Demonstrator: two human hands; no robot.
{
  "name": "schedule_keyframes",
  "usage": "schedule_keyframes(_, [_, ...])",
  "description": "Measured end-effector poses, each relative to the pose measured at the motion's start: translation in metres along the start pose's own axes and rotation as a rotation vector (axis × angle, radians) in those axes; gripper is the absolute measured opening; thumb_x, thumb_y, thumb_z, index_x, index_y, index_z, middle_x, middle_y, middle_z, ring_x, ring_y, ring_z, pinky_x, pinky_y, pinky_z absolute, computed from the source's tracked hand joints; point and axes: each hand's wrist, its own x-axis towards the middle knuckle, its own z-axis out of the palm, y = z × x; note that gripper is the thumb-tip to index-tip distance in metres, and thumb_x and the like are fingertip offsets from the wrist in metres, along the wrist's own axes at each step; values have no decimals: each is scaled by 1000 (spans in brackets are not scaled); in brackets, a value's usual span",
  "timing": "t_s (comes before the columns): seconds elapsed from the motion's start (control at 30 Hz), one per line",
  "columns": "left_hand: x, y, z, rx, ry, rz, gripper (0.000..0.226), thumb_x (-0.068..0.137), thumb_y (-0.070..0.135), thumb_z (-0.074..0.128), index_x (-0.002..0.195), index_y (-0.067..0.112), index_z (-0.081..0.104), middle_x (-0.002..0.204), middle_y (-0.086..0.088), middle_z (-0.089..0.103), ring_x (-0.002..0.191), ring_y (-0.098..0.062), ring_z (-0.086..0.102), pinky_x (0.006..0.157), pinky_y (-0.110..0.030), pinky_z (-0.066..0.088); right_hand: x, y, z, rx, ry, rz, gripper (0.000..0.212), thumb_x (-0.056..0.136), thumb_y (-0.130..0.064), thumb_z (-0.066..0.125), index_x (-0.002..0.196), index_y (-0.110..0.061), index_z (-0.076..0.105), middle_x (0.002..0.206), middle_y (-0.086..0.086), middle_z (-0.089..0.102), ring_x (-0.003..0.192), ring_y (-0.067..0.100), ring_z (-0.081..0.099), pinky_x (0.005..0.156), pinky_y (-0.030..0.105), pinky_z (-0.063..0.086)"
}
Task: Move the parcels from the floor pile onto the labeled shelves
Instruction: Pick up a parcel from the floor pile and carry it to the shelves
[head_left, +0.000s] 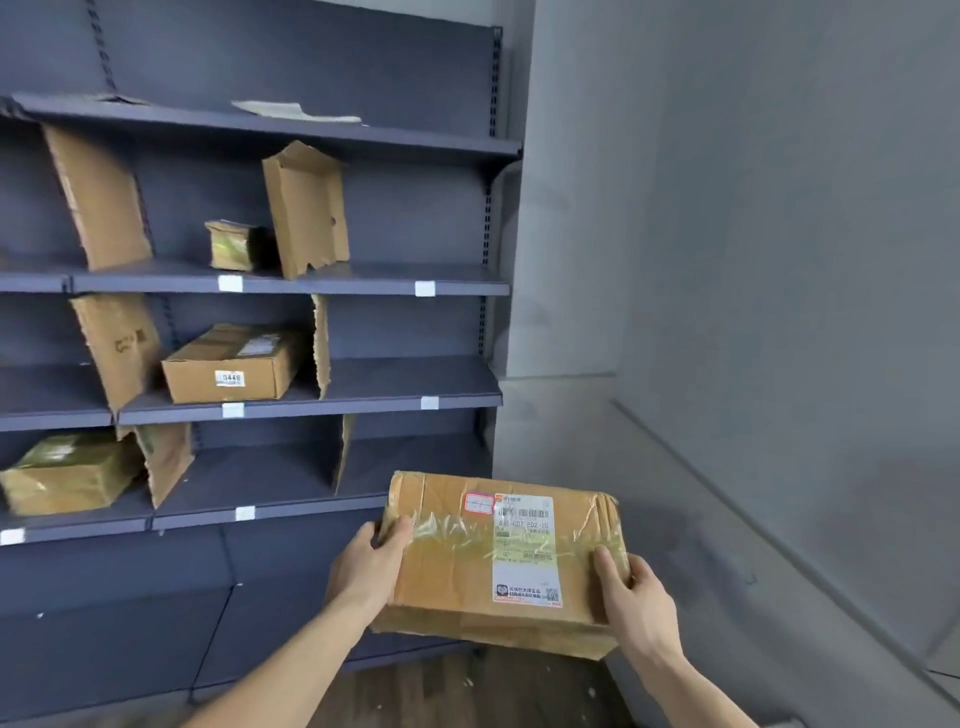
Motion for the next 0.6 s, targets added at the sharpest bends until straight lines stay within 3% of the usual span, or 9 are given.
schedule_keyframes(0.1, [14, -20, -27, -16, 28, -14, 45, 96, 61, 43, 119, 24, 51, 110, 4, 61, 95, -17, 58, 72, -32, 47, -2, -18, 28, -24, -41, -34, 38, 96, -60, 49, 112, -29, 62, 99, -9, 71, 96, 17, 67, 89, 40, 54])
schedule_keyframes(0.23, [30, -41, -60, -24, 26, -40, 47, 95, 61, 44, 122, 23, 50, 107, 5, 61, 94, -16, 60, 78, -34, 52, -9, -39, 60, -70, -87, -39, 34, 96, -59, 48, 101, -29, 63, 94, -9, 70, 91, 16, 66, 89, 41, 54])
schedule_keyframes(0.3, [38, -50, -73, -52, 19, -54, 49, 96, 59, 44, 129, 23, 48, 114, 6, 60, 100, -17, 59, 82, -35, 50, -15, -48, 76, -72, -95, -29, 33, 97, -57, 49, 98, -27, 63, 92, -8, 69, 90, 17, 64, 88, 39, 52])
schedule_keyframes(0.43, [57, -69, -97, -75, -12, -111, 67, 93, 67, 42, 145, 26, 39, 139, 2, 54, 125, -26, 53, 105, -47, 44, -25, -60, 106, -82, -86, 13, 34, 98, -54, 51, 101, -23, 63, 97, 1, 68, 96, 24, 61, 90, 37, 48])
schedule_keyframes(0.6, [74, -82, -117, -146, -107, -164, 92, 80, 82, 43, 154, 30, 25, 156, -1, 38, 142, -31, 37, 115, -52, 30, -36, -73, 131, -101, -70, 54, 38, 99, -54, 49, 104, -20, 64, 104, 5, 69, 99, 25, 60, 96, 37, 48])
